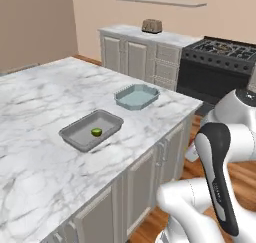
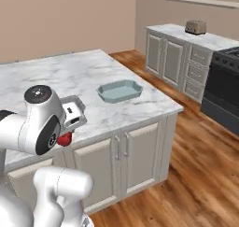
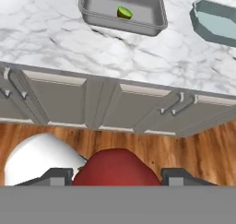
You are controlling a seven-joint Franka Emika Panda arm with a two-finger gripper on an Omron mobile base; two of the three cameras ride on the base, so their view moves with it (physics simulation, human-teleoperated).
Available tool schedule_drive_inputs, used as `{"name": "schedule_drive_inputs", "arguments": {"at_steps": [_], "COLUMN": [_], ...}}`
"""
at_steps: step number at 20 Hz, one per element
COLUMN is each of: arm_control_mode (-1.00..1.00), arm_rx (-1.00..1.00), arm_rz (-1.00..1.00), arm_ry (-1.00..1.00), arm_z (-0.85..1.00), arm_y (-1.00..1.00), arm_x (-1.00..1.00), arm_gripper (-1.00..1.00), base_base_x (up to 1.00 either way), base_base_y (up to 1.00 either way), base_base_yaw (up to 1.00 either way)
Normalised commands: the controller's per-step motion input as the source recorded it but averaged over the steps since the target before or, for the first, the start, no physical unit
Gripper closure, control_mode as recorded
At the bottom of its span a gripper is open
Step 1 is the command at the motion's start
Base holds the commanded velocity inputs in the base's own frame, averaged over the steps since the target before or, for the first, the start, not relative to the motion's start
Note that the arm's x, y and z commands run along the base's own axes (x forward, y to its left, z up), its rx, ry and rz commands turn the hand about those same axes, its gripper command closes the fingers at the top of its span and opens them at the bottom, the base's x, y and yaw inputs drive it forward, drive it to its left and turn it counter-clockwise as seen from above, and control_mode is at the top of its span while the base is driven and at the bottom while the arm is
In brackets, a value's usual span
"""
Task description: Place the cold items (bell pepper and kiwi) from the fridge in one tupperware on the dining counter. Place the warm items (hot dog and kebab skewer) in the stove area in another tupperware.
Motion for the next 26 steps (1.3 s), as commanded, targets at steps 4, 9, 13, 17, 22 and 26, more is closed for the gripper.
{"name": "schedule_drive_inputs", "arguments": {"at_steps": [4,9,13,17,22,26], "arm_control_mode": [1.00,1.00,1.00,1.00,1.00,-1.00], "arm_rx": [0.00,0.00,0.00,0.00,0.00,0.00], "arm_rz": [0.00,0.00,0.00,0.00,0.00,0.26], "arm_ry": [0.00,0.00,0.00,0.00,0.00,-0.13], "arm_z": [0.00,0.00,0.00,0.00,0.00,-0.25], "arm_y": [0.00,0.00,0.00,0.00,0.00,-0.25], "arm_x": [0.00,0.00,0.00,0.00,0.00,0.25], "arm_gripper": [1.00,1.00,1.00,1.00,1.00,1.00], "base_base_x": [0.40,0.33,0.42,0.57,0.54,0.10], "base_base_y": [-0.36,-0.45,-0.47,-0.30,-0.25,-0.08], "base_base_yaw": [0.60,0.61,0.59,0.52,0.48,0.12]}}
